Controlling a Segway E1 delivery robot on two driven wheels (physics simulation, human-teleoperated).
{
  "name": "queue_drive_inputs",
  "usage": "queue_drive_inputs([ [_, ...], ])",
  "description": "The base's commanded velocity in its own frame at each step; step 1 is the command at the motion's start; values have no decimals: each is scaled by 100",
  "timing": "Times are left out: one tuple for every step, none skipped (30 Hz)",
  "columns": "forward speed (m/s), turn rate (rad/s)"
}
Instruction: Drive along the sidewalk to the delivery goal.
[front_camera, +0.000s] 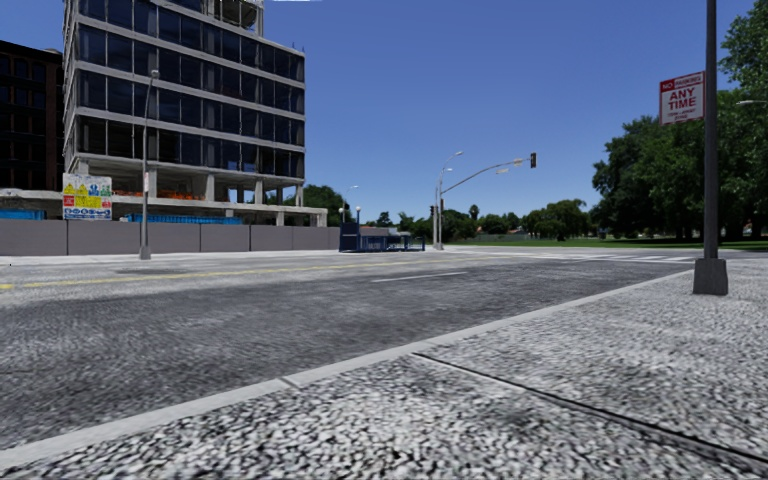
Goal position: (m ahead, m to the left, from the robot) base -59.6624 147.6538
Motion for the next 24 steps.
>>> queue_drive_inputs([
  [-81,59],
  [-82,61],
  [-82,63],
  [-82,65],
  [-82,65],
  [-82,67],
  [-82,67],
  [-82,67],
  [-82,67],
  [-82,67],
  [-82,67],
  [-82,67],
  [-82,67],
  [-82,67],
  [-82,67],
  [-83,67],
  [-83,67],
  [-84,67],
  [-92,67],
  [-95,67],
  [-95,67],
  [-96,67],
  [-96,68],
  [-97,68],
])
